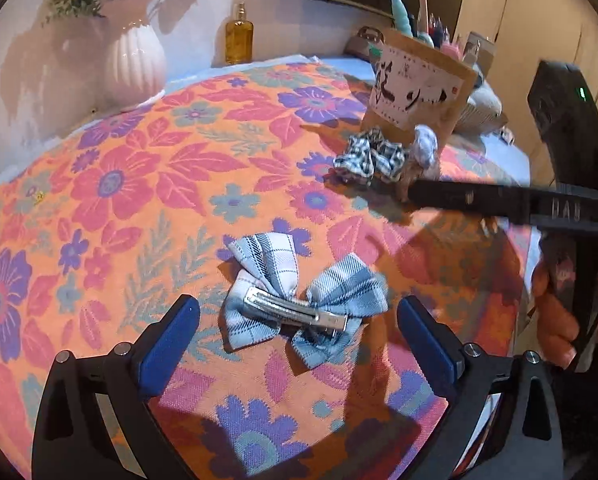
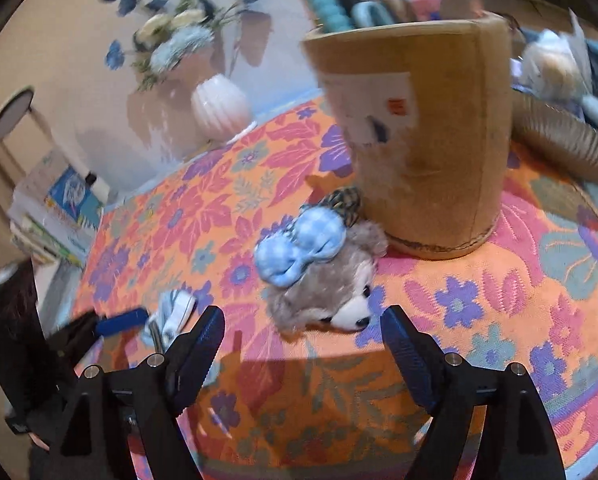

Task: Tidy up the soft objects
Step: 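Grasp the brown plush bear with the right tool while the left tool grasps the checked bow, then carry the bear and checked bow to the glass bowl and release both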

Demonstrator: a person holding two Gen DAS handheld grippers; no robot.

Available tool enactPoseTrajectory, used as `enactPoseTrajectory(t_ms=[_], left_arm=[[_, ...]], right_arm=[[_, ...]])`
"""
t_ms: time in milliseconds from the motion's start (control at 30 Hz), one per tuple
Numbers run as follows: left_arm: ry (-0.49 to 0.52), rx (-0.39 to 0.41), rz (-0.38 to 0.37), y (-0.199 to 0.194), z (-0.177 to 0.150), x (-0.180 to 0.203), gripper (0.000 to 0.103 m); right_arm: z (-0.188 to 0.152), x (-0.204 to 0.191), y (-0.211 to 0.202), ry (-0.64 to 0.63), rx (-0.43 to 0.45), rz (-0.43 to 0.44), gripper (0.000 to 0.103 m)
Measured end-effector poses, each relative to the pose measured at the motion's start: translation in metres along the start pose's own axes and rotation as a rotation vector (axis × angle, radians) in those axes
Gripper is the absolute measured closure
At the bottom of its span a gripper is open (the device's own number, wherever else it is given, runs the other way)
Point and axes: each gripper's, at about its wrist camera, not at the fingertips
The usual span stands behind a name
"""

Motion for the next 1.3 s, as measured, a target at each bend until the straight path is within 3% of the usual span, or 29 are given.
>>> enactPoseTrajectory(t_ms=[100,200,267,333,433,633,767,833,1000,1167,1300], left_arm=[[0.075,-0.029,0.069,0.009,-0.001,0.015,0.004],[0.068,-0.034,0.091,0.013,0.002,0.014,0.005],[0.031,-0.016,0.098,0.01,0.003,0.006,0.021],[0.003,0.003,0.099,0.007,0.003,-0.001,0.043],[0.003,0.025,0.088,0.005,0.004,-0.002,0.06],[0.025,0.065,0.107,-0.004,0.004,0.005,0.061],[-0.084,0.12,0.0,-0.023,0.008,-0.001,0.061],[-0.09,0.155,0.001,-0.033,0.012,0.004,0.061],[-0.051,0.228,-0.006,-0.059,0.031,0.031,0.061],[0.018,0.282,-0.033,-0.073,0.055,0.068,0.061],[0.092,0.309,-0.071,-0.076,0.079,0.105,0.061]], right_arm=[[0.006,0.004,0.003,0.038,0.008,-0.016,0.022],[0.017,0.0,0.013,0.049,0.007,-0.056,0.022],[0.02,-0.005,0.02,0.037,0.014,-0.072,0.023],[0.019,-0.01,0.025,0.011,0.029,-0.113,0.041],[0.015,-0.017,0.026,-0.048,0.038,-0.149,0.057],[0.004,-0.018,0.012,-0.076,0.037,-0.087,0.059],[0.001,-0.025,-0.009,-0.113,0.068,-0.073,0.059],[0.002,-0.031,-0.022,-0.155,0.096,-0.101,0.059],[0.005,-0.045,-0.053,-0.217,0.166,-0.085,0.059],[0.008,-0.048,-0.096,-0.251,0.312,-0.164,0.059],[0.018,-0.027,-0.128,-0.19,0.393,-0.204,0.059]])
Point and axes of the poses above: each gripper's, at about its wrist camera, not at the fingertips, and y roughly the way its jaws point, x to its right, z to its top, and after that the axes turned 8 degrees about x, right-handed
